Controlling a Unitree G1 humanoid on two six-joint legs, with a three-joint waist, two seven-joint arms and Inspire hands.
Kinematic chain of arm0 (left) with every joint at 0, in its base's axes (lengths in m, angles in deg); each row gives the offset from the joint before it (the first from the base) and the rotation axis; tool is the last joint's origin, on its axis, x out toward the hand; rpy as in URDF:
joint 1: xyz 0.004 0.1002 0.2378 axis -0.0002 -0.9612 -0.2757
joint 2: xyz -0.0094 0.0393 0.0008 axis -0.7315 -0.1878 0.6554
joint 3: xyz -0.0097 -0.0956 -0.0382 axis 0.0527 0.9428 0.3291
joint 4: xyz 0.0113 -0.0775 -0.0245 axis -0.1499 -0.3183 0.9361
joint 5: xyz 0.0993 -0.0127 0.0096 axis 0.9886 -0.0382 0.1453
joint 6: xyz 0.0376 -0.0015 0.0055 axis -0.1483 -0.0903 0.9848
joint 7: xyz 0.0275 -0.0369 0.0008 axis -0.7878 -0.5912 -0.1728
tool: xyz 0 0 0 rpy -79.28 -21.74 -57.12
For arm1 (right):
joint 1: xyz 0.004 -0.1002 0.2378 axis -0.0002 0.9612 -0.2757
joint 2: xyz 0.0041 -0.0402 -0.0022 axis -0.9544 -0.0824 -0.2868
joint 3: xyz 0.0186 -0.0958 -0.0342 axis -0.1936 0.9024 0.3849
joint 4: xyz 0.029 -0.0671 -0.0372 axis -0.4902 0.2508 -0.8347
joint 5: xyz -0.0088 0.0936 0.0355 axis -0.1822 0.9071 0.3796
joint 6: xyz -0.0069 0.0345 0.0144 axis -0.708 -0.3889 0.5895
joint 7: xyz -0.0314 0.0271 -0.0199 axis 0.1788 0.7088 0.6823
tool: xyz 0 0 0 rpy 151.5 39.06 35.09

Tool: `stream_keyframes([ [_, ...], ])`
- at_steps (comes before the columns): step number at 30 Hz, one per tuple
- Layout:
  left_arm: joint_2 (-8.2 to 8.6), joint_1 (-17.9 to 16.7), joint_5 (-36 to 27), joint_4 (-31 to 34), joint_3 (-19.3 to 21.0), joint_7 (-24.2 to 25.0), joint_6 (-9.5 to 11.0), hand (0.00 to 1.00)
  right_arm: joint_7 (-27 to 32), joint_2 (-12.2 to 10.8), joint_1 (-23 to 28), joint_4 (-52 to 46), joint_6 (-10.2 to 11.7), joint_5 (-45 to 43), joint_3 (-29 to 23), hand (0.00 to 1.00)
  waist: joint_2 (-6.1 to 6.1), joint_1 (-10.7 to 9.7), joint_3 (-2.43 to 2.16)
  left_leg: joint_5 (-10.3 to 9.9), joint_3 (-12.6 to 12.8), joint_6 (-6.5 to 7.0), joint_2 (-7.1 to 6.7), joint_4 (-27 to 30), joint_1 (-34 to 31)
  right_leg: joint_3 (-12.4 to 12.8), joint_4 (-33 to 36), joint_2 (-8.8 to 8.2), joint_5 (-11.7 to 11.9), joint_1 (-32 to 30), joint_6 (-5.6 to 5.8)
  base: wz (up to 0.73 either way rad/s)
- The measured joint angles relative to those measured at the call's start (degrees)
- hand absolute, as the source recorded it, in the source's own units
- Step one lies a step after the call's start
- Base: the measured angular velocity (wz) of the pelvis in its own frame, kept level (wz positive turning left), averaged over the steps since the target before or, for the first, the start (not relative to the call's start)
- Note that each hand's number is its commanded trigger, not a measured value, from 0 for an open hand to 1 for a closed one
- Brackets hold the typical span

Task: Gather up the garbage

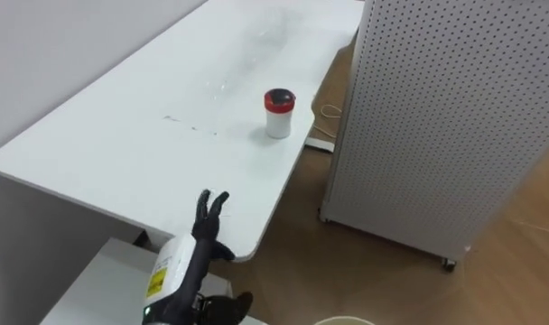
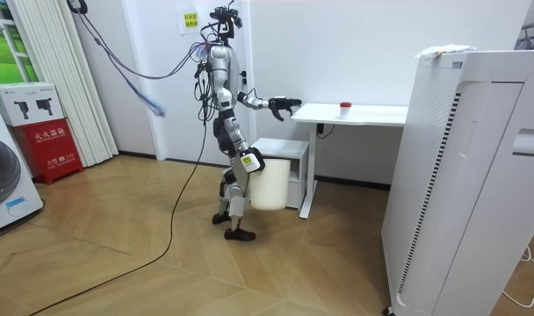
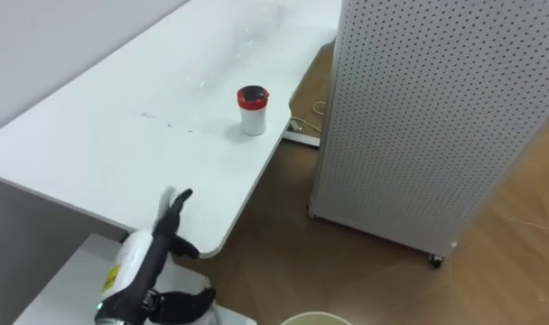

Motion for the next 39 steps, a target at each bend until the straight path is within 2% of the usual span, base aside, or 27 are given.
stream_keyframes([
  [4,0.56,0.23,-1.21,2.99,2.92,-3.73,0.95,0.00,0.09,0.05,1.03,-1.60,0.02,-2.39,-0.83,1.00,-0.02,0.10,0.02,0.06,0.69,-0.27,0.39,-0.08,0.71,-0.68,0.00,0.34,0.23,0.61,-0.38,-0.12],
  [7,0.95,0.19,-3.09,3.02,3.13,-4.20,2.00,0.00,0.03,0.05,1.27,-0.93,0.03,-3.74,-1.01,1.00,0.10,-0.30,0.15,0.10,0.44,-0.35,0.78,0.15,2.01,-1.62,-0.79,0.58,0.37,2.30,-0.70,-0.08],
  [9,1.03,0.23,-4.55,4.07,3.16,-4.18,2.22,0.00,-0.01,0.04,1.39,-1.37,0.04,-3.67,-1.04,1.00,0.07,-0.92,0.17,-0.19,0.46,-0.90,1.16,0.39,1.76,-2.73,-0.57,0.44,0.30,2.03,-1.02,0.02],
  [11,1.07,0.27,-5.01,5.71,3.28,-4.24,2.22,0.00,-0.01,0.04,1.41,-1.43,0.05,-3.57,-1.02,1.00,-0.45,-1.03,0.27,-0.54,1.04,-1.61,1.53,0.60,1.83,-2.76,0.93,0.36,-0.33,1.26,-1.70,-0.10],
  [15,1.27,0.73,-5.73,7.21,3.30,-4.27,2.45,0.00,0.14,0.03,1.65,-1.10,0.04,-3.41,-0.90,1.00,-1.14,-1.32,0.63,-0.82,1.15,-2.17,2.23,2.52,1.83,-2.50,1.54,0.64,-1.35,1.08,-2.46,-0.09],
  [18,1.19,0.73,-5.57,7.26,3.12,-4.49,2.72,0.00,0.24,0.02,1.69,-1.08,0.03,-3.63,-0.91,1.00,-1.55,-1.30,0.69,-1.54,1.00,-3.31,3.39,6.57,0.87,-1.98,3.41,1.07,-2.86,0.82,-3.30,-0.09],
  [21,1.05,0.45,-5.69,7.26,3.10,-4.49,2.76,0.00,0.33,0.07,1.72,-1.14,0.07,-4.21,-0.89,1.00,-1.47,-0.92,0.59,-1.67,-3.39,-3.37,5.25,17.15,-2.75,-0.45,4.80,2.37,-4.12,1.18,-4.41,-0.25],
  [22,1.25,0.47,-5.71,7.33,3.11,-4.48,2.81,0.00,0.34,0.08,1.67,-1.15,0.08,-4.47,-0.89,1.00,-1.11,-1.02,0.54,-1.00,-5.69,-3.38,6.36,23.68,-5.50,0.51,5.68,3.24,-4.70,1.61,-4.88,-0.22],
  [23,1.71,0.41,-6.06,7.14,3.05,-4.46,2.94,0.00,0.48,0.09,1.84,-1.18,0.09,-5.17,-0.89,1.00,-0.97,-1.07,0.61,0.97,-8.26,-2.65,6.75,29.36,-8.12,1.21,6.34,3.63,-5.29,2.37,-5.34,-0.23],
  [24,1.92,0.36,-6.39,6.93,3.01,-4.46,3.15,0.00,0.62,0.16,1.93,-1.20,0.08,-5.61,-0.88,1.00,-1.18,-0.80,0.71,1.50,-9.32,-2.39,6.64,31.21,-9.24,1.70,6.58,3.70,-5.58,2.68,-5.52,-0.25],
  [25,2.18,0.29,-7.42,6.86,2.74,-4.46,3.38,0.00,0.94,0.47,2.08,-1.21,0.08,-5.72,-0.88,1.00,-1.01,-0.44,0.57,1.23,-10.79,-2.42,5.80,32.35,-11.57,2.40,6.61,3.86,-6.17,2.99,-6.11,-0.37],
  [26,2.29,0.34,-9.71,6.84,2.48,-4.53,4.29,0.00,1.35,0.62,2.01,-1.22,0.08,-5.62,-0.89,1.00,-0.99,0.01,0.51,1.08,-11.68,-2.19,4.23,31.62,-14.11,3.75,6.82,3.91,-6.47,3.02,-6.20,-0.44],
  [27,2.46,0.33,-10.69,6.77,2.48,-4.62,4.53,0.00,1.53,0.63,2.01,-1.22,0.08,-5.61,-0.88,1.00,-1.01,0.37,0.48,1.10,-12.13,-2.22,3.42,30.63,-15.49,4.52,6.84,3.91,-6.53,3.08,-6.18,-0.62],
  [28,2.66,0.32,-12.32,6.69,2.50,-4.74,4.59,0.00,2.09,0.51,2.02,-1.22,0.06,-5.57,-0.78,1.00,-1.08,1.13,0.48,1.24,-13.32,-2.37,1.56,27.13,-17.81,6.10,6.84,3.99,-6.68,3.30,-6.12,-0.71],
  [29,2.68,0.25,-13.65,6.57,2.50,-4.73,4.59,0.00,2.64,0.43,2.10,-1.21,-0.07,-5.56,-0.75,1.00,-1.15,2.09,0.52,1.92,-14.60,-2.34,-0.11,21.17,-19.32,7.32,6.86,3.98,-6.99,3.77,-6.12,-0.69],
  [30,2.67,0.15,-13.75,6.46,2.60,-4.73,4.59,0.00,2.93,0.44,2.17,-1.21,-0.24,-5.64,-0.66,1.00,-1.17,2.38,0.53,2.89,-15.13,-2.51,-0.90,17.78,-19.81,7.70,6.96,3.94,-7.27,4.08,-6.12,-0.74],
  [31,2.66,0.06,-13.63,5.84,2.90,-4.73,4.78,0.00,3.43,0.53,2.27,-1.21,-0.50,-5.57,-0.15,1.00,-1.41,3.32,0.57,5.31,-15.57,-2.29,-1.85,10.37,-20.44,9.28,7.93,3.94,-8.29,4.39,-5.92,-0.74],
  [32,2.72,0.06,-13.62,4.68,3.05,-4.72,4.89,0.00,3.56,0.71,2.39,-1.22,-0.59,-5.65,0.61,1.00,-1.56,3.88,0.54,8.45,-18.16,-2.40,-3.04,3.73,-20.61,10.64,8.68,4.10,-9.47,4.67,-5.59,-0.70],
  [33,2.73,0.04,-13.61,4.07,3.09,-4.72,4.88,0.00,3.68,0.79,2.43,-1.22,-0.67,-5.81,1.01,1.00,-1.58,3.85,0.50,10.16,-19.86,-2.59,-3.50,1.67,-20.73,11.32,8.85,4.26,-10.01,5.10,-5.39,-0.60],
  [34,2.74,0.03,-13.56,3.34,3.22,-4.69,4.87,0.00,3.87,0.97,2.43,-1.59,-1.12,-6.20,1.36,1.00,-1.56,3.89,0.30,13.70,-22.30,-2.90,-4.04,-0.96,-21.00,12.52,9.59,4.46,-11.20,5.28,-4.85,-0.41],
  [35,2.73,0.02,-13.40,3.15,3.30,-4.68,4.87,0.00,3.95,1.16,2.52,-2.20,-1.62,-6.19,1.35,1.00,-1.00,3.72,-0.22,17.20,-22.89,-2.78,-4.57,-1.35,-20.58,13.09,9.59,4.37,-11.86,5.41,-3.64,-0.38],
  [36,2.73,0.01,-13.39,3.15,3.38,-4.69,4.87,0.00,3.97,1.21,2.62,-2.53,-1.70,-6.18,1.37,1.00,-1.20,3.74,-0.25,18.25,-22.55,-2.07,-4.78,-1.57,-20.29,13.18,9.36,4.17,-12.11,5.57,-3.25,-0.44],
  [37,2.63,-0.01,-13.38,3.11,3.74,-4.73,4.87,0.00,4.04,1.21,2.76,-3.10,-1.70,-6.13,1.44,1.00,-1.92,4.37,0.03,19.25,-20.93,-0.93,-4.85,-1.29,-19.81,12.61,8.86,3.09,-12.49,5.77,-2.48,-0.72],
  [38,2.57,-0.10,-13.44,2.91,4.40,-4.73,4.87,0.00,4.11,1.38,2.97,-3.69,-1.67,-6.17,1.57,1.00,-2.17,5.59,0.13,20.00,-20.26,0.11,-4.96,0.21,-19.83,12.13,7.92,2.26,-12.53,6.10,-1.70,-0.79],
  [39,2.48,-0.24,-13.46,2.91,4.99,-4.73,4.87,0.00,4.16,1.33,3.02,-3.79,-1.65,-6.18,1.57,1.00,-2.36,6.02,0.07,18.98,-19.95,0.27,-5.33,1.14,-20.03,11.72,7.05,1.75,-12.41,6.56,-1.34,-0.54],
])
